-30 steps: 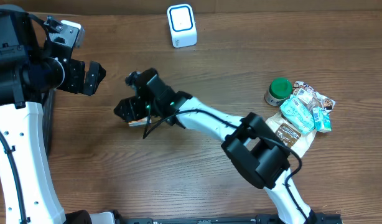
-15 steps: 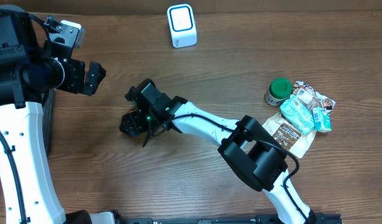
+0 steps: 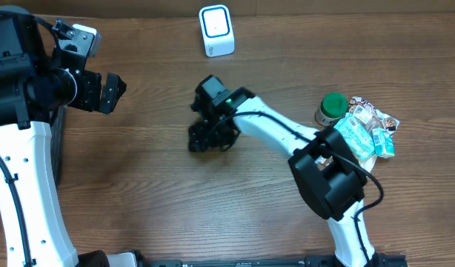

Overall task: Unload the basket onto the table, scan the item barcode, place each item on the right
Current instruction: 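Move the right gripper to the orange tissue pack and grasp it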

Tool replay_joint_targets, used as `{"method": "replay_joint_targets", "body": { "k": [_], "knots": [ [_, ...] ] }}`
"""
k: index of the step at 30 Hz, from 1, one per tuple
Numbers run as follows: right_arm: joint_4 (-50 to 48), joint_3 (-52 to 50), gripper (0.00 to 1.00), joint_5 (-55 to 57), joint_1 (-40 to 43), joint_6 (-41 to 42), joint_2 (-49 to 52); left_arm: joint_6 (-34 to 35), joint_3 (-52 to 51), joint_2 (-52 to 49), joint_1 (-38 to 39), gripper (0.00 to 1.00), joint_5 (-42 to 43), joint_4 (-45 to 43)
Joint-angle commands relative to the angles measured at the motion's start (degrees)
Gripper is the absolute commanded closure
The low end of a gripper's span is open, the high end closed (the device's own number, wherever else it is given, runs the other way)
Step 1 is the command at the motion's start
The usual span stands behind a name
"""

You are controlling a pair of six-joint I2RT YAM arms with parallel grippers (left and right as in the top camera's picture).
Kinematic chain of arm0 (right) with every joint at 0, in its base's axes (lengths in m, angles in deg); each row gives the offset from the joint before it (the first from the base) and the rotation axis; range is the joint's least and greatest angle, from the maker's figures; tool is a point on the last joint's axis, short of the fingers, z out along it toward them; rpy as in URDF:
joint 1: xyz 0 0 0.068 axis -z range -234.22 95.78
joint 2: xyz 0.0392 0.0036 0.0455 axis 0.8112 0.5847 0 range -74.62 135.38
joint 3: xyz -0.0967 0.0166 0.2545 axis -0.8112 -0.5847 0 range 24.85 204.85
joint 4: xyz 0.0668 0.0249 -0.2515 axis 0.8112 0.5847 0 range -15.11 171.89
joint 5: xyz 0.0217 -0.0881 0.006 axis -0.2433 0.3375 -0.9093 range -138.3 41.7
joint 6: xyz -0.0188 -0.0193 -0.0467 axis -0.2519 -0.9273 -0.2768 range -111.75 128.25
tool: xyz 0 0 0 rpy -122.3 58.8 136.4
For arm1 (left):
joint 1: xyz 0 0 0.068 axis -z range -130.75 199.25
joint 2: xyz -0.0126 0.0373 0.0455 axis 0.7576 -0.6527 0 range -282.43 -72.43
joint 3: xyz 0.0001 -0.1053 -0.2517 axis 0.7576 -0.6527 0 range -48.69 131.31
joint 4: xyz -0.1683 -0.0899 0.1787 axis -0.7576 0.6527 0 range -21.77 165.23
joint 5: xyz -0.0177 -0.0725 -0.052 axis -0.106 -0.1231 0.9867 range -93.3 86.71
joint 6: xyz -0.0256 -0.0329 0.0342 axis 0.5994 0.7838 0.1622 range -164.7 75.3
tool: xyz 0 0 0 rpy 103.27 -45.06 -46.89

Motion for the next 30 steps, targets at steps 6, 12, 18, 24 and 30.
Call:
{"method": "replay_joint_targets", "body": {
  "k": [6, 12, 18, 24, 30],
  "knots": [
    [-6.6, 2.6, 0.34, 10.6, -0.5, -3.7, -4.3, -1.3, 0.9, -0.1, 0.4, 0.01, 0.2, 0.0],
    [-18.9, 2.1, 0.50, 16.3, -0.6, 6.0, -1.1, -1.3, 0.9, -0.1, 0.4, 0.00, 0.2, 0.0],
    [-23.6, 2.1, 0.54, 17.4, -0.8, 14.3, 3.3, -1.3, 0.9, -0.1, 0.4, 0.00, 0.2, 0.0],
    [-22.3, 2.1, 0.53, 16.4, -2.7, 14.9, 6.0, -1.3, 0.9, -0.1, 0.4, 0.00, 0.2, 0.0],
    [-14.6, 3.5, 0.53, 15.9, -2.7, 13.6, 4.5, -1.3, 0.9, -0.1, 0.4, 0.00, 0.2, 0.0]
  ]
}}
